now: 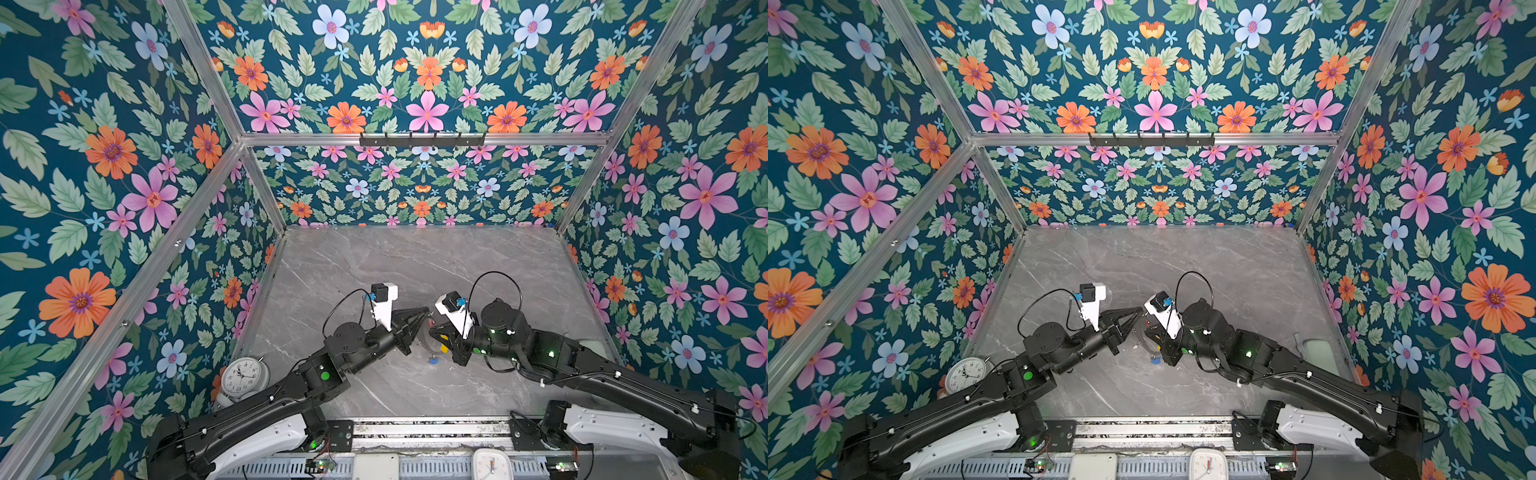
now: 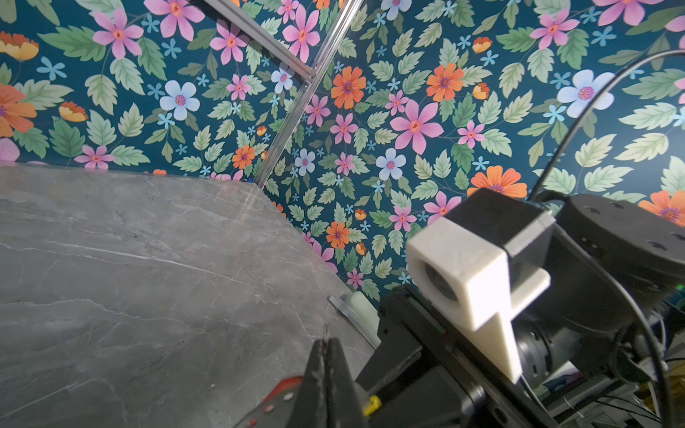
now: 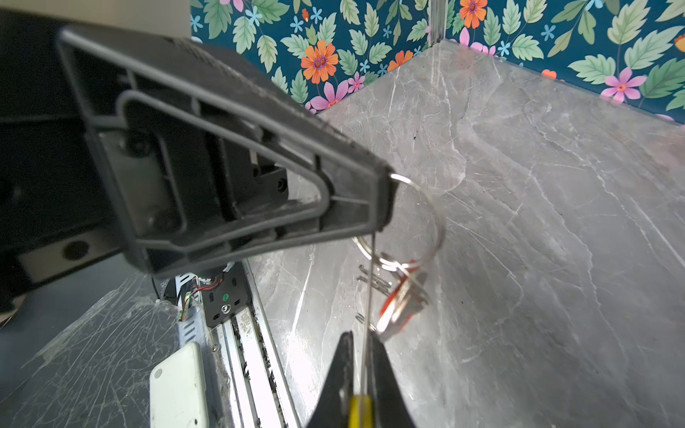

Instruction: Remove the keys from the keyring

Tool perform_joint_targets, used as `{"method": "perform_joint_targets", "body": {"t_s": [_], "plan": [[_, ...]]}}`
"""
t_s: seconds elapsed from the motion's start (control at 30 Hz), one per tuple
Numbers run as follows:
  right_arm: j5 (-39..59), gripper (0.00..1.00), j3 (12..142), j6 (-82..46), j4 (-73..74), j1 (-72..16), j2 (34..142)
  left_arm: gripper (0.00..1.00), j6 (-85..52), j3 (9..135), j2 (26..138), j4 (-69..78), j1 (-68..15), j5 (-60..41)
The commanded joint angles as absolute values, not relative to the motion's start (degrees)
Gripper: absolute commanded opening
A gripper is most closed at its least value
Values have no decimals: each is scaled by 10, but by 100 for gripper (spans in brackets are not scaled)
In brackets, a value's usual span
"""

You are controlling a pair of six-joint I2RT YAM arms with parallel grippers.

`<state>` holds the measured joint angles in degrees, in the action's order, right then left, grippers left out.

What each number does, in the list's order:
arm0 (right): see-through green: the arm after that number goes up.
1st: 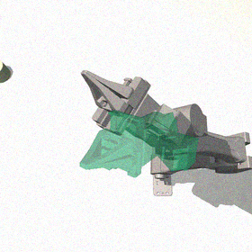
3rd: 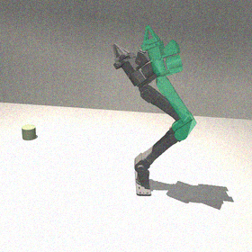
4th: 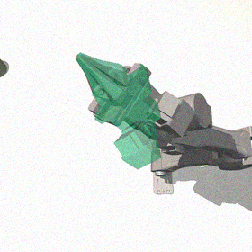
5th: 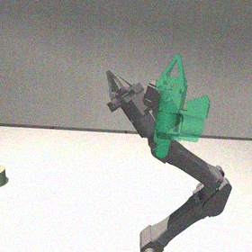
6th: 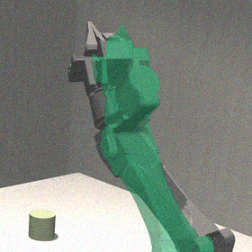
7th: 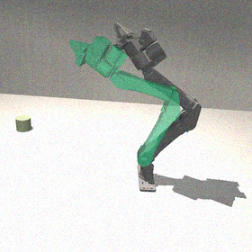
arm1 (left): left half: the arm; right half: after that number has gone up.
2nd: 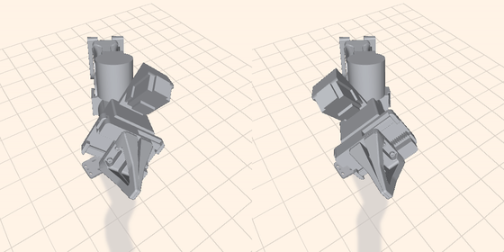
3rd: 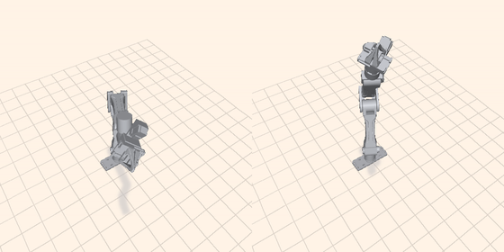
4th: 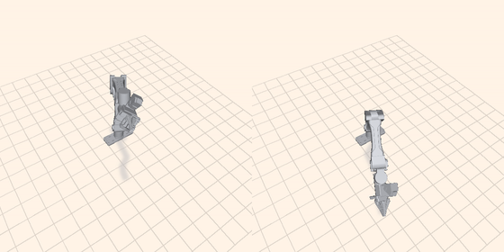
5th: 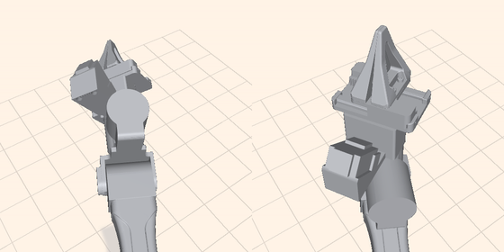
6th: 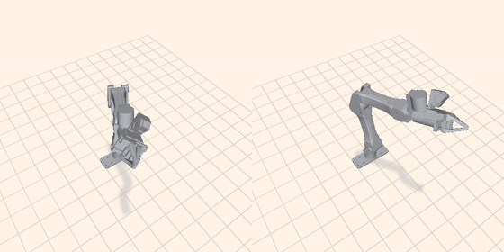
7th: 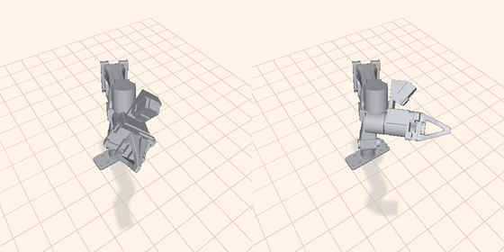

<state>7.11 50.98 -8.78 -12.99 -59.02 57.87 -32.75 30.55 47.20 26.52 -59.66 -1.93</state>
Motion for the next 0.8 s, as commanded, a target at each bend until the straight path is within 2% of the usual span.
{"method": "perform_joint_targets", "body": {"t_s": [0.0,0.07,0.27,0.5,0.77], "plan": [[129,28,510,-71,-95,-594,570,0,-299,271,458,370,-597,-50],[149,36,505,-65,-95,-594,557,0,-289,243,447,419,-596,-62],[138,44,482,-61,-96,-594,497,0,-279,210,443,510,-596,-100],[70,44,421,-72,-26,-594,418,0,-296,209,444,549,-596,-156],[131,40,424,-81,15,-593,407,0,-317,214,457,583,-596,-214]]}}
